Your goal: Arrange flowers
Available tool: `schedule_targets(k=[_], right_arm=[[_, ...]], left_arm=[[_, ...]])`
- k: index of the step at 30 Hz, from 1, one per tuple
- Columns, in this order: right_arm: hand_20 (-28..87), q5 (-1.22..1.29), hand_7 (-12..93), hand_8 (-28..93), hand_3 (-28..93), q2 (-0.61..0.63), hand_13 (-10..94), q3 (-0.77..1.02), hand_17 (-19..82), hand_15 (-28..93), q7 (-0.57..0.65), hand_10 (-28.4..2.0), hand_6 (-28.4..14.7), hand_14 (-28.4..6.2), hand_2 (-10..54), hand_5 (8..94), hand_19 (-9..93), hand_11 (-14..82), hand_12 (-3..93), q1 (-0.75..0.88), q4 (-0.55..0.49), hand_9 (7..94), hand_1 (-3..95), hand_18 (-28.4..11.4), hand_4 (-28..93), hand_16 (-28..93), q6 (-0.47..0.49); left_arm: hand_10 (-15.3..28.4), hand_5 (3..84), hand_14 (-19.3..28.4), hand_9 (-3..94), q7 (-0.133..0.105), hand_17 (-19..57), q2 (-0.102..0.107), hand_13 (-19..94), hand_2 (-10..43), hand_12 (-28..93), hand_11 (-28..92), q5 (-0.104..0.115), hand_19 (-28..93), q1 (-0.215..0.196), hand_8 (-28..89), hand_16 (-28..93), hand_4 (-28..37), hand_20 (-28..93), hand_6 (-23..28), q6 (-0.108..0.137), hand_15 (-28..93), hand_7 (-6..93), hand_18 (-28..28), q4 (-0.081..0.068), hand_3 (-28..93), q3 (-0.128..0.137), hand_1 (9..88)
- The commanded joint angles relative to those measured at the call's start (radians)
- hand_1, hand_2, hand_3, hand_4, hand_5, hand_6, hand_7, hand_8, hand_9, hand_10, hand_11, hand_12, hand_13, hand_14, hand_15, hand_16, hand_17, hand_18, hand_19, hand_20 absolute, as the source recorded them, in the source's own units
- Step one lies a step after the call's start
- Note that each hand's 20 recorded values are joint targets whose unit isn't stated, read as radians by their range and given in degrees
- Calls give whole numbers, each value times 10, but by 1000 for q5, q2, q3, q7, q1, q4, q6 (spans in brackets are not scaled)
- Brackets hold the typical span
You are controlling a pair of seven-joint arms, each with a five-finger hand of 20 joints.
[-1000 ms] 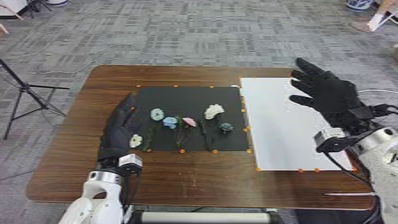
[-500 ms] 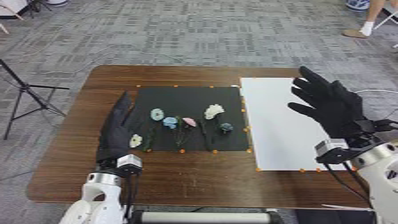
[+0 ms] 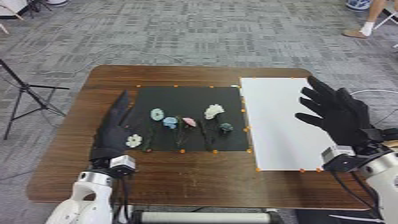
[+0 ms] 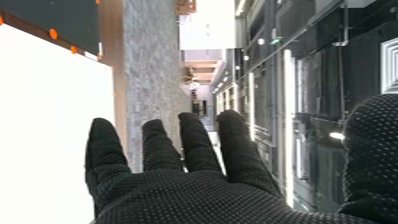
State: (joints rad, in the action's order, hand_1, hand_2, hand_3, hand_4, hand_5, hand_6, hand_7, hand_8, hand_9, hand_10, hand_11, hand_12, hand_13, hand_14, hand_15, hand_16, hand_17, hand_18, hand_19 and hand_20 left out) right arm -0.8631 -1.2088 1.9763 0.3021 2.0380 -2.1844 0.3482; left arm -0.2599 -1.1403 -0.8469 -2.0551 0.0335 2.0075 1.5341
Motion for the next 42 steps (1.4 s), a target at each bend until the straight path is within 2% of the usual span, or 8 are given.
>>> schedule_targets(k=[1,4,8,22,26,30,35,42], right_arm=[[47,2,31,-50,729,26,100,-5,-187,-186,-14,-115,-52,-116,-12,190,355,-57,225,-7,-10,172,88,-213,-269,442,-28],[45,-6,35,-53,733,21,101,-15,-187,-180,3,-115,-52,-112,-14,192,357,-56,225,-6,-4,175,89,-211,-268,444,-15],[42,-15,38,-54,737,26,100,2,-187,-179,3,-117,-51,-111,-18,192,352,-55,225,-10,-5,175,96,-208,-266,446,13],[48,9,56,-57,750,21,124,-49,-171,-155,-24,-124,-49,-113,-32,217,367,-38,228,10,-26,201,119,-209,-255,451,-85],[52,0,62,-61,753,3,129,-91,-166,-145,-17,-125,-49,-112,-32,217,371,-36,227,-1,-22,202,119,-210,-250,448,-87],[55,-7,64,-62,753,15,130,-74,-162,-141,-37,-125,-49,-113,-31,216,374,-35,229,-2,-31,201,121,-211,-250,447,-110],[64,23,75,-68,758,23,146,-113,-150,-125,-26,-126,-47,-111,-31,229,377,-28,228,-7,-29,221,120,-209,-251,446,-135],[68,0,79,-70,761,29,148,-120,-151,-118,-28,-126,-47,-110,-27,229,375,-25,226,-13,-23,222,122,-207,-251,445,-122]], left_arm=[[75,188,109,152,-12,-187,98,77,-75,263,-64,25,286,9,-71,125,-283,84,7,47,-43,137,206,13,577,30,232],[74,188,109,151,-7,-187,93,78,-76,263,-60,-6,285,-28,-72,126,-283,88,7,63,-42,139,205,30,582,51,230],[75,192,113,153,-15,-187,88,81,-78,260,-58,25,287,-27,-73,125,-283,90,7,56,-41,141,207,25,593,50,225],[77,197,111,156,-16,-187,69,83,-78,250,-44,25,291,-32,-74,122,-283,90,9,50,-39,140,205,23,619,31,216],[77,200,103,160,-7,-187,39,92,-76,254,-33,35,290,-71,-74,128,-283,91,9,57,-31,141,194,33,626,37,216],[76,202,101,160,-18,-187,34,93,-76,253,-28,33,289,-39,-75,133,-283,94,10,60,-30,140,194,18,628,17,217],[76,202,100,158,-10,-187,-11,95,-75,256,-22,41,288,-102,-75,137,-283,97,10,66,-29,143,193,49,630,30,217],[77,204,101,160,-17,-187,-21,97,-72,253,-20,16,286,-74,-76,138,-283,97,11,61,-30,143,193,38,629,21,220]])
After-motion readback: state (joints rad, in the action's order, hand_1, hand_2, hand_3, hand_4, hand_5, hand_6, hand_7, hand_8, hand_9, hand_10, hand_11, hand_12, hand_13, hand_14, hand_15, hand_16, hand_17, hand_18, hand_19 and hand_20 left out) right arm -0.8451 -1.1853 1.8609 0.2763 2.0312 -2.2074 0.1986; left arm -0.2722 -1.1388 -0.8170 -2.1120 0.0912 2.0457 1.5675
